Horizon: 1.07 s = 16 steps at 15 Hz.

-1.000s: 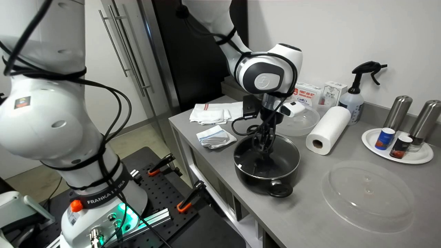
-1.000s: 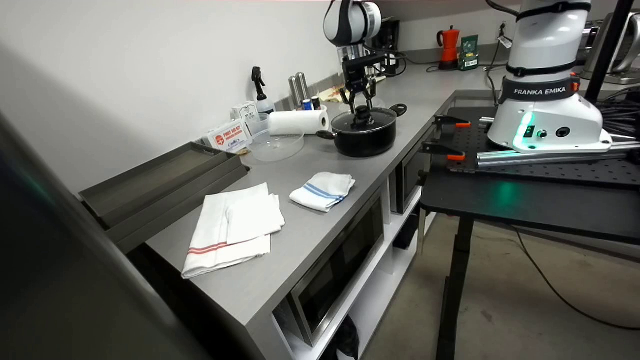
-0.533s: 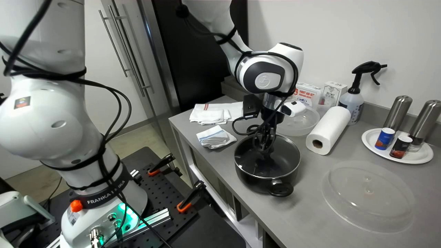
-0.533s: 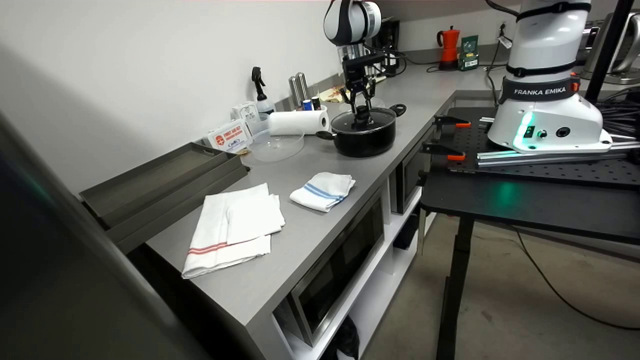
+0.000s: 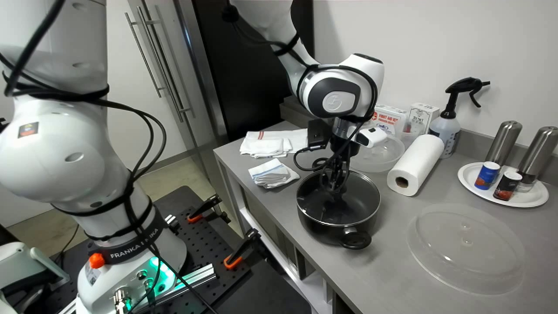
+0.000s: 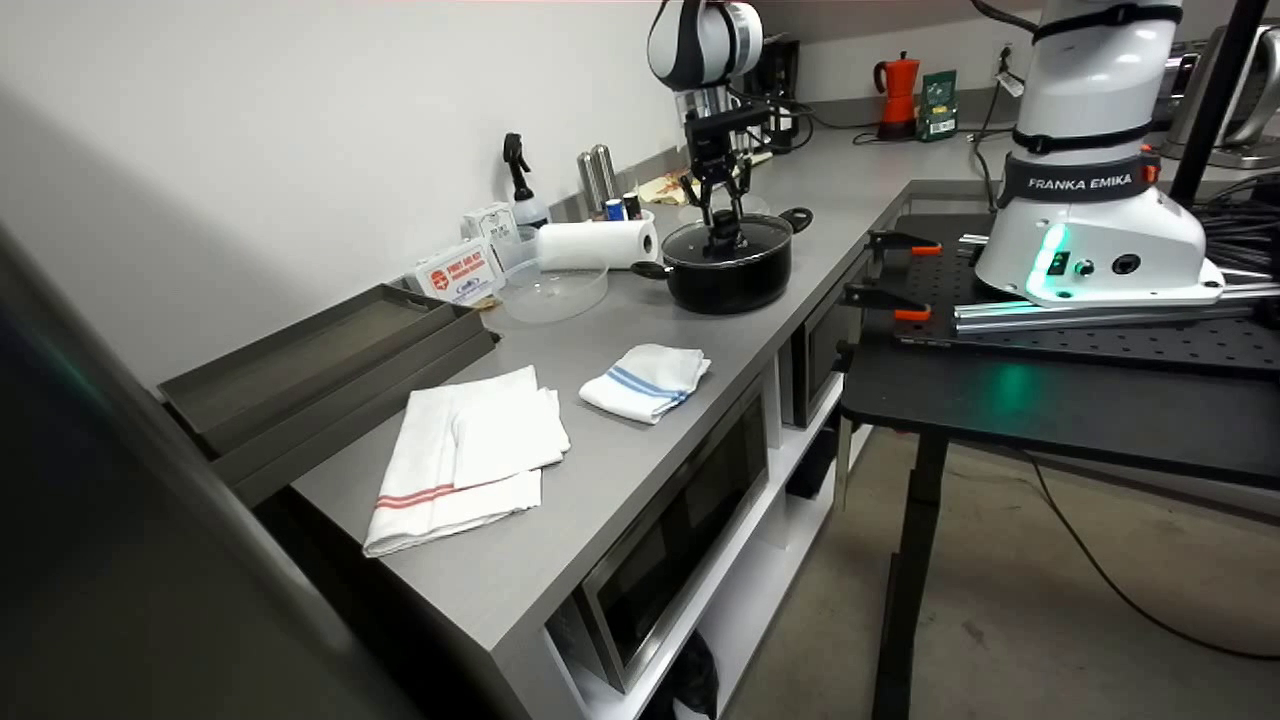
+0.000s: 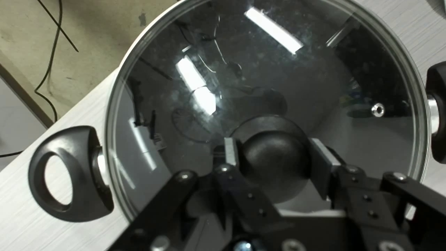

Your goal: Put the lid of the pot on the left towel

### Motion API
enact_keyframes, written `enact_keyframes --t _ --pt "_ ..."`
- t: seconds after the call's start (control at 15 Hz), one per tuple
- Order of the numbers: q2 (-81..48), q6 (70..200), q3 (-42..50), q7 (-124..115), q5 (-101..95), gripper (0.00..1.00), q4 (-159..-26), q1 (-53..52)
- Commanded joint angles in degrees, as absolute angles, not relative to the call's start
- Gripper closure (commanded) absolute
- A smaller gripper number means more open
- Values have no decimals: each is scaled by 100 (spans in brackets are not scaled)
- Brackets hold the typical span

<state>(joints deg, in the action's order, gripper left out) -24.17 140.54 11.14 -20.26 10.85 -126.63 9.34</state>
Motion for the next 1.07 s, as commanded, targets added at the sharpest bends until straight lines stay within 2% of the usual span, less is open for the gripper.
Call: enact_keyframes --t 0.0,1.0 --pt "-2071 14056 1182 -1992 1055 74 -12838 907" --pt "-1129 13878 1401 -1979 656 74 -13006 969"
